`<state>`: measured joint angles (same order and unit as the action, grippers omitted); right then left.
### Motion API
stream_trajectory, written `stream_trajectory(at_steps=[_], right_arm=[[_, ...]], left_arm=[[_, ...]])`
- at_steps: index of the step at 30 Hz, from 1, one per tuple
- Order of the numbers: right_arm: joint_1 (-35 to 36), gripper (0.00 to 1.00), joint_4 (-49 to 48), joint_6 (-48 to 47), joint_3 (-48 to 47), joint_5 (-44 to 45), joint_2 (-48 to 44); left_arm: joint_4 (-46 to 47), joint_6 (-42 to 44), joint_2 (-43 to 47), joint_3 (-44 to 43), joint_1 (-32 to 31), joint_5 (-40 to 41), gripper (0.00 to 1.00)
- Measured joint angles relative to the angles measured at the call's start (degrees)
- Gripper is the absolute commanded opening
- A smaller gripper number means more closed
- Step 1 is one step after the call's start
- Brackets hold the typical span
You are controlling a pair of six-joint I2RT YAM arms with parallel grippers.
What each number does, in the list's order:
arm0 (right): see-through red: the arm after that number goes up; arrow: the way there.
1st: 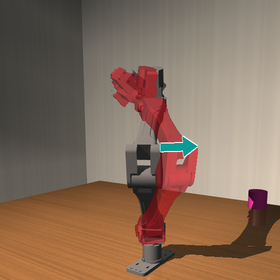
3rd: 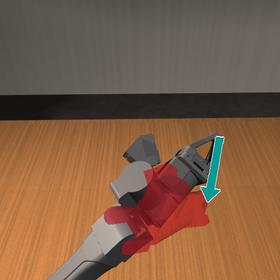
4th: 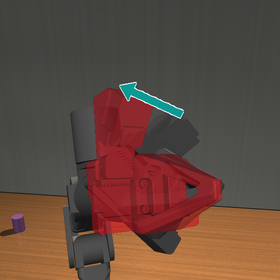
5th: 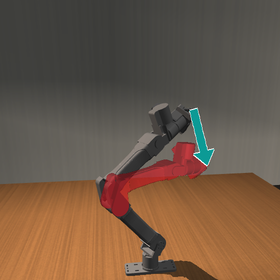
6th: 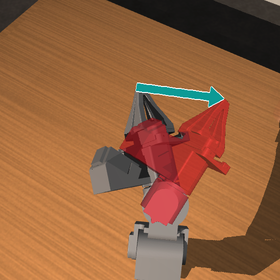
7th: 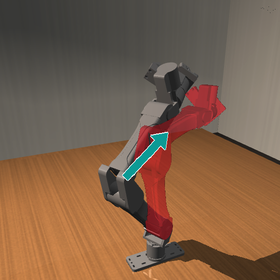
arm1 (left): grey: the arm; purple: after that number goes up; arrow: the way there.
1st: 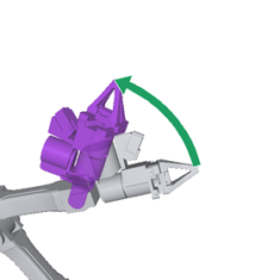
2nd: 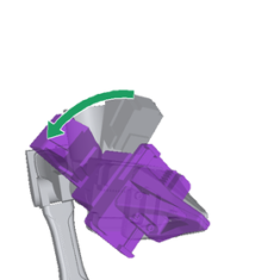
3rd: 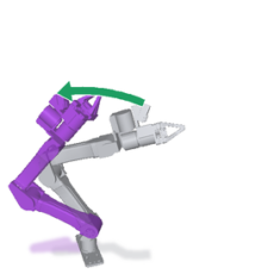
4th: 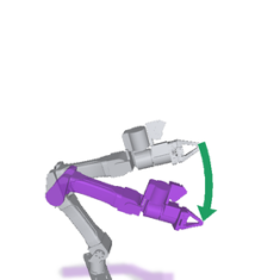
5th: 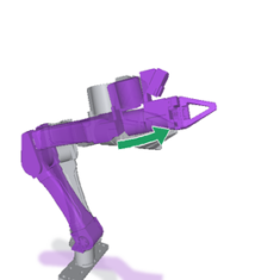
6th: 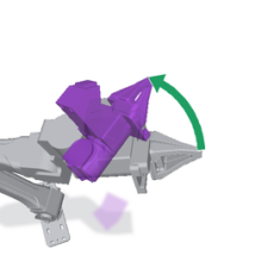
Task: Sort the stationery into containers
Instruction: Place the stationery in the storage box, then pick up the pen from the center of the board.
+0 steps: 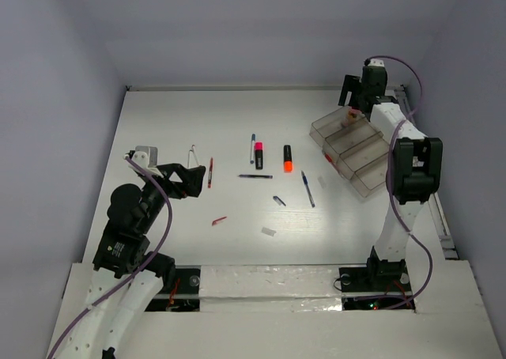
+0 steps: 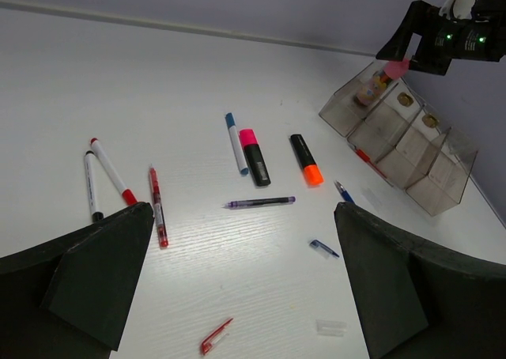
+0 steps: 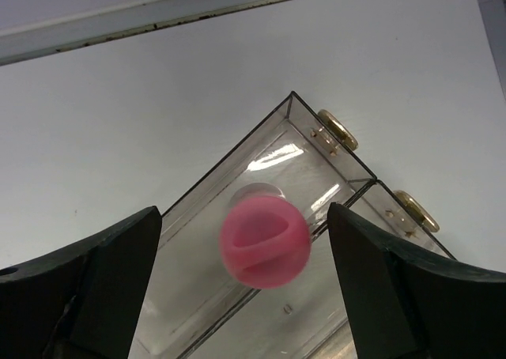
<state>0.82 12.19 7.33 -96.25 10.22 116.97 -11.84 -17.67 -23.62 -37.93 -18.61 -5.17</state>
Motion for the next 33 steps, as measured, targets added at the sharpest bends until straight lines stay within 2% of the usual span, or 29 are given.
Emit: stream_trajectory(at_steps=[3,6,9,10,13,16,18,20,25,30,33], right_arm=[[0.4,0.93,-0.2,0.2,1.7,-0.5,-3.0],[2.2,0.84,-0.7,0.5,5.6,-0.3,-8.6],[6.9,0.70,-3.3,1.7,12.2,-0.2,-15.8],[9.1,0.61,-4.1,2.1,14.7,-0.2,-18.1],[16.1,0.51,-5.2,3.6,20.0,-0.6,-21.6],[22.1,0.52,-5.0,5.1,23.1,-1.8,-21.3],[24.5,0.56,-3.8,6.3,24.3,-2.4,-20.0],[25.3,0.63,-2.7,7.1,24.5,-2.7,-17.9],[25.9,0.69,0.9,7.9,23.5,-2.8,-11.1],[28.0,0.69,3.9,8.0,21.6,-3.0,-6.0],[29.2,0.58,4.5,7.9,20.7,-2.9,-4.0]], left_arm=[[0.0,0.0,0.0,0.0,0.0,-0.2,0.99],[0.0,0.0,0.0,0.0,0.0,-0.2,0.99],[0.0,-0.1,0.0,0.0,0.0,-0.6,0.99],[0.0,-0.1,0.0,0.0,0.0,-0.7,0.99],[0.1,-0.3,-0.4,0.0,0.0,-0.8,0.99],[0.1,-0.5,-0.9,0.0,0.0,-0.8,0.99],[0.1,-0.7,-1.0,0.0,0.0,-0.8,0.99],[0.1,-0.7,-1.0,0.0,0.0,-0.8,0.99],[0.1,-0.7,-1.6,0.0,0.0,-0.9,0.99],[0.1,-0.7,-2.4,0.0,0.0,-0.9,0.99],[0.0,-0.7,-2.6,0.0,0.0,-1.1,0.99]])
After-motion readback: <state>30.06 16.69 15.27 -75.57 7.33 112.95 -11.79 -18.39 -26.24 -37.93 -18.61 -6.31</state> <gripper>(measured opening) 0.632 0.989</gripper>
